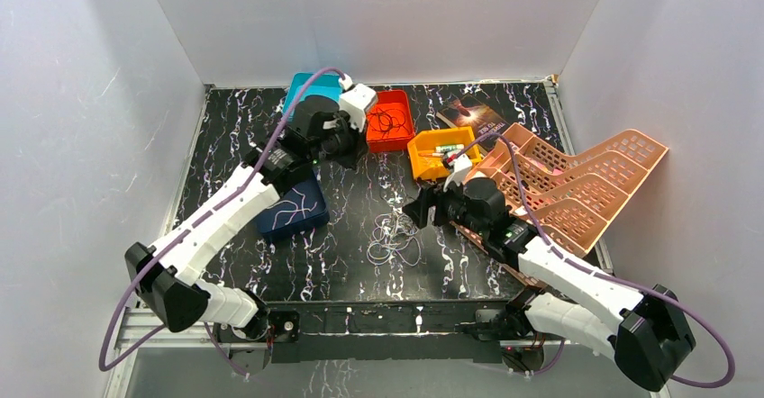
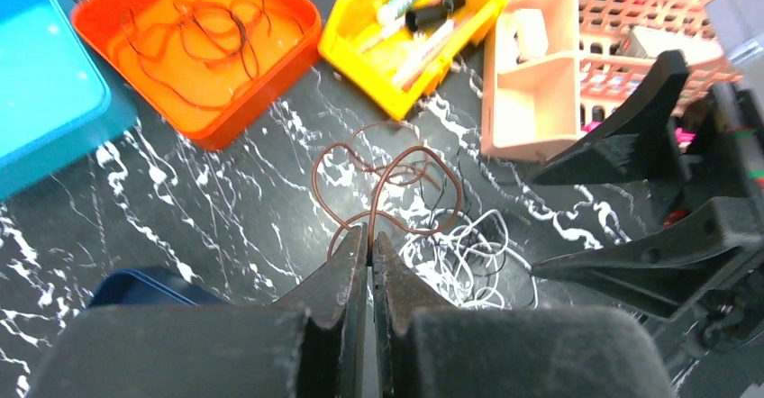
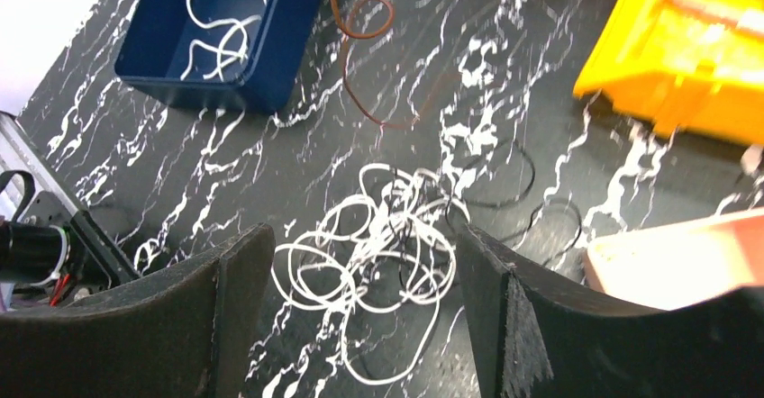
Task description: Untangle the cables
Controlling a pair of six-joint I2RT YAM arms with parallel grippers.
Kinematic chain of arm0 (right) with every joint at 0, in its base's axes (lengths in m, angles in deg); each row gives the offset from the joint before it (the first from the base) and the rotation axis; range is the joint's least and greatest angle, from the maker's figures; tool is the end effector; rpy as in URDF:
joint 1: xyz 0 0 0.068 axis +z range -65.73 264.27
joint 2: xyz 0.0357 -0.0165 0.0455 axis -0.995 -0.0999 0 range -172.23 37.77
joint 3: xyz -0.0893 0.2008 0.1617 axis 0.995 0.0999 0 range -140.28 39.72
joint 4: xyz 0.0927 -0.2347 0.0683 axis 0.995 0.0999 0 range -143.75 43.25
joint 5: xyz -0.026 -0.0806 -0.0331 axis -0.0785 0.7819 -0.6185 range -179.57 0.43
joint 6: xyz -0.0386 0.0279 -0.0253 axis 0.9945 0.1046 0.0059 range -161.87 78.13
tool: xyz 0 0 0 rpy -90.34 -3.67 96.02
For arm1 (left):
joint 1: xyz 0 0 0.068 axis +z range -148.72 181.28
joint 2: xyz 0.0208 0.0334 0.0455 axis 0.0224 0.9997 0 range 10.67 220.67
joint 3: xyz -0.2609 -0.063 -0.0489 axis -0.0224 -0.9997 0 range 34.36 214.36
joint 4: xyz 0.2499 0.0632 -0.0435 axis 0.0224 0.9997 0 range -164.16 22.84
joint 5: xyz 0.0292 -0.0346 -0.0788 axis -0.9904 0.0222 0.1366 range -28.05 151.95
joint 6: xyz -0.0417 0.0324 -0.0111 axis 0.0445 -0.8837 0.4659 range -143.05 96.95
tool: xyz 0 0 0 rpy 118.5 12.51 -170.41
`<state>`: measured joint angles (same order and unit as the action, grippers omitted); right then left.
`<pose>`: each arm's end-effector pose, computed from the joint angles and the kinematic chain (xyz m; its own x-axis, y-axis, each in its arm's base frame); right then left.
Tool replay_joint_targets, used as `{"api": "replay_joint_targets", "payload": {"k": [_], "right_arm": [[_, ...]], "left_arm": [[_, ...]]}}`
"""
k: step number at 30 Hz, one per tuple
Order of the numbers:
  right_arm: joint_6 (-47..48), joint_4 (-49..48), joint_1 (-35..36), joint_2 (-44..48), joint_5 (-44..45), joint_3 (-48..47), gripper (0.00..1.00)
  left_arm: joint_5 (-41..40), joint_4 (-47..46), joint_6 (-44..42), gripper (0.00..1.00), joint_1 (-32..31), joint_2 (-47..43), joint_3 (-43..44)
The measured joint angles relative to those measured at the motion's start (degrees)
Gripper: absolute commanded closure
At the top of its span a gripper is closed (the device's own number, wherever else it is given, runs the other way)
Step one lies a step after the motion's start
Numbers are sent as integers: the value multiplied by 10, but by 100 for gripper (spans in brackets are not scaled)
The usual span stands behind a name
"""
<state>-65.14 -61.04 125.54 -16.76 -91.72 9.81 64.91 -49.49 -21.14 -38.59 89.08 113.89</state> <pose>0.1638 0.1455 0.2484 -0.4766 0.1068 -0.8726 -0.5420 0.7458 0.3873 0.2375 -0.2010 0.3930 -0.3291 0.2315 -0.9155 0.6660 0.7442 -0.0512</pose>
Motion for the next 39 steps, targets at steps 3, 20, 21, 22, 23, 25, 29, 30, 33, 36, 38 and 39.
{"api": "replay_joint_targets", "payload": {"k": [3,20,21,22,23,25,29,30,33,36,38,39], "right_arm": [[39,-14,0,-8,4,-24,17],[104,-171,0,-99,-36,-96,17],[103,-176,0,-104,-36,-96,18],[102,-181,0,-108,-35,-96,19],[101,-187,0,-113,-33,-97,19],[102,-195,0,-121,-31,-100,20],[104,-205,0,-150,-30,-124,26],[105,-209,0,-159,-32,-132,29],[106,-217,0,-183,-35,-153,48],[104,-221,0,-198,-37,-166,64],[100,-222,0,-200,-39,-169,75],[101,-223,0,-200,-39,-169,81]], "left_arm": [[-5,8,0,100,0,-8,39],[-3,38,-3,100,0,-19,85],[-1,38,-3,100,0,-21,85],[2,38,-2,100,0,-22,85],[6,38,-2,100,0,-24,85],[17,39,0,100,0,-27,85],[33,40,4,100,0,-38,85],[37,40,5,100,0,-40,85],[47,41,7,100,0,-48,85],[52,41,10,100,0,-56,85],[52,41,12,100,0,-63,85],[52,41,13,100,0,-66,85]]}}
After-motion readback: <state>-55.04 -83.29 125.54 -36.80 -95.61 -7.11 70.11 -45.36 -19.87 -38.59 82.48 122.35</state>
